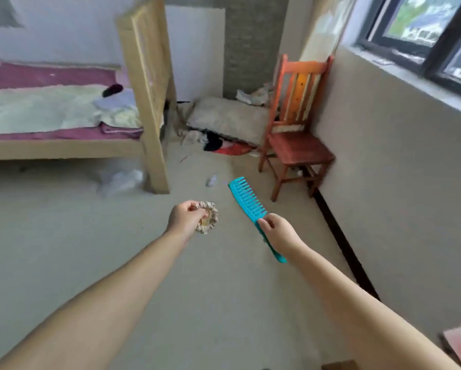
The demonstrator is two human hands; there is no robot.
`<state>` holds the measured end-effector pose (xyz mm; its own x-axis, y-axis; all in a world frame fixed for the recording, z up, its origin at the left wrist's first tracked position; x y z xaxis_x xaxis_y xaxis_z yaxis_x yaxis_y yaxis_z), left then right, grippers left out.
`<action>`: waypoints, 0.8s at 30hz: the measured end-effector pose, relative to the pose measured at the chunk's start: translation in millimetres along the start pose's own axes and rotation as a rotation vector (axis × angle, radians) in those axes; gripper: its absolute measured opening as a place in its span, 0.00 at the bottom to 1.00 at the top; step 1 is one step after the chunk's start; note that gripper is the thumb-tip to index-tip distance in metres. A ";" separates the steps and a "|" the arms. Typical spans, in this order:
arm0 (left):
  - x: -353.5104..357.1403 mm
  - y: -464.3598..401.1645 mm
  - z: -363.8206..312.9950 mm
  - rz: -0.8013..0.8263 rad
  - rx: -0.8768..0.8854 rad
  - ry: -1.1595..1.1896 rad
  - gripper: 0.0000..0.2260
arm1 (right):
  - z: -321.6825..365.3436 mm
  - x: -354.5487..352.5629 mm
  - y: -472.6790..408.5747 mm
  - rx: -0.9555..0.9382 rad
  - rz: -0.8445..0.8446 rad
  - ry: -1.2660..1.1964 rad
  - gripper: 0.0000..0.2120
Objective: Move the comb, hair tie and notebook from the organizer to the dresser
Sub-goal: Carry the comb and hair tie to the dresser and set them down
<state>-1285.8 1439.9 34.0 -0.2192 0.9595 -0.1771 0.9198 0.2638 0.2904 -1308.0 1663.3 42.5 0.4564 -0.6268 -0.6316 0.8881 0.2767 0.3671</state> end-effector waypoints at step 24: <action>-646.3 -4.1 177.8 -0.942 -0.390 0.428 0.05 | 553.7 543.4 -251.3 -0.538 0.868 0.502 0.10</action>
<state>-1090.1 801.1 -20.0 -0.9416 0.2937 -0.1647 0.1769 0.8476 0.5002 -1313.9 849.9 -14.8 0.7916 0.2581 -0.5539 0.1149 0.8274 0.5498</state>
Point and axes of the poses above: each hand's wrist, its own y-axis away from the middle knuckle, its own x-axis out of the palm, z = x × y, the point moved 4 cm from there along -y, towards the middle knuckle, and after that the axes turned 11 degrees about z, right-handed, at the moved point
